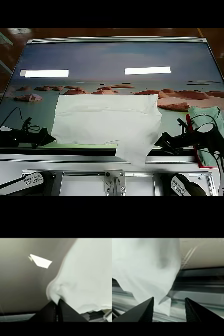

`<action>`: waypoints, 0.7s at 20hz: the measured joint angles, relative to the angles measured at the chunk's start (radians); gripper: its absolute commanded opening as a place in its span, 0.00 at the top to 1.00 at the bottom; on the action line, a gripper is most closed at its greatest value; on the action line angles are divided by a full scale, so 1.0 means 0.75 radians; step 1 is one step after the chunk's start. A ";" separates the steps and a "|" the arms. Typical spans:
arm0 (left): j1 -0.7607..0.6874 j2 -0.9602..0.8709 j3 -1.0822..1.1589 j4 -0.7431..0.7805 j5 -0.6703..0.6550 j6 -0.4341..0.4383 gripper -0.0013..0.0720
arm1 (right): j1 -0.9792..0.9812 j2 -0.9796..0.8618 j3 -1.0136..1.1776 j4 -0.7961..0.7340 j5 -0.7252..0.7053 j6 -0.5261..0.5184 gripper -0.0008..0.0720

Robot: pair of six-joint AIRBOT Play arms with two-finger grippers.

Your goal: Fold the shirts.

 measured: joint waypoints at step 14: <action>0.001 0.023 0.001 -0.005 -0.069 0.041 0.92 | 0.000 -0.179 -0.157 0.277 -0.325 -0.117 0.75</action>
